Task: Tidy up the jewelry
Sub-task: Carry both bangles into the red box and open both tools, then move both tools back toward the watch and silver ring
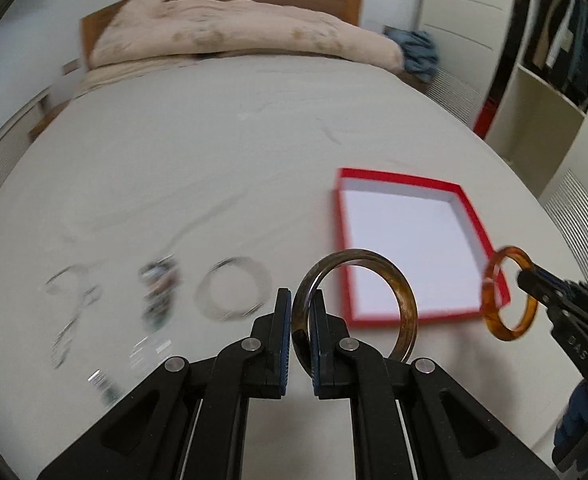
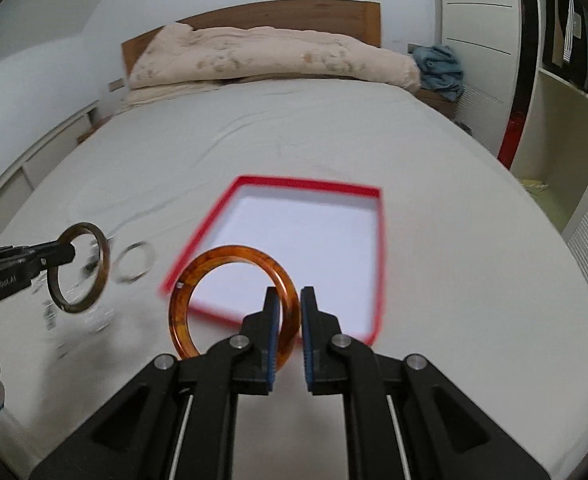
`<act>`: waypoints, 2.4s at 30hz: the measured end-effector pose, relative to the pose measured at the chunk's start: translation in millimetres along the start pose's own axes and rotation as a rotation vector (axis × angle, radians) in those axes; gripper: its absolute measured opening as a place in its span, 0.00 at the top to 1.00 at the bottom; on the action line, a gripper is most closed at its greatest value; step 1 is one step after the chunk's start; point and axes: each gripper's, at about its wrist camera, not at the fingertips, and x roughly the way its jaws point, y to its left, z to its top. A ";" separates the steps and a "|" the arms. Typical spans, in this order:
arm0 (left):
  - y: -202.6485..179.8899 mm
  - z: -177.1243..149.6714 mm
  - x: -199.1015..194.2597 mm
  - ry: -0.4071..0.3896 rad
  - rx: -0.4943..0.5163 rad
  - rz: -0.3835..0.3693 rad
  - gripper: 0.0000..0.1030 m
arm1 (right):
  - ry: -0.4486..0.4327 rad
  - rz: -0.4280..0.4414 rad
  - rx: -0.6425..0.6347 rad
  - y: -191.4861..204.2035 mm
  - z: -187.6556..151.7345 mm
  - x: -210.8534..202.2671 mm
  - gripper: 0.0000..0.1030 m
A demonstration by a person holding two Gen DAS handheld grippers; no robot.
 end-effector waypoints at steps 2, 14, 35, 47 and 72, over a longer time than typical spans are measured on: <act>-21.6 16.5 31.4 0.019 0.027 -0.009 0.92 | 0.007 -0.013 -0.011 -12.8 13.9 24.6 0.91; -64.6 5.6 114.4 0.121 0.077 0.028 0.92 | 0.129 -0.022 -0.174 -35.9 14.8 119.2 0.91; -58.9 -12.0 52.6 0.073 -0.004 -0.013 0.71 | 0.055 -0.114 -0.186 -55.9 36.2 32.7 0.61; 29.5 -68.3 -62.7 0.014 0.022 0.096 0.55 | -0.002 0.041 -0.006 -6.9 -20.9 -75.3 0.61; 208.1 -184.4 -156.1 -0.005 -0.224 0.274 0.50 | 0.026 0.305 -0.092 166.0 -98.2 -101.9 0.62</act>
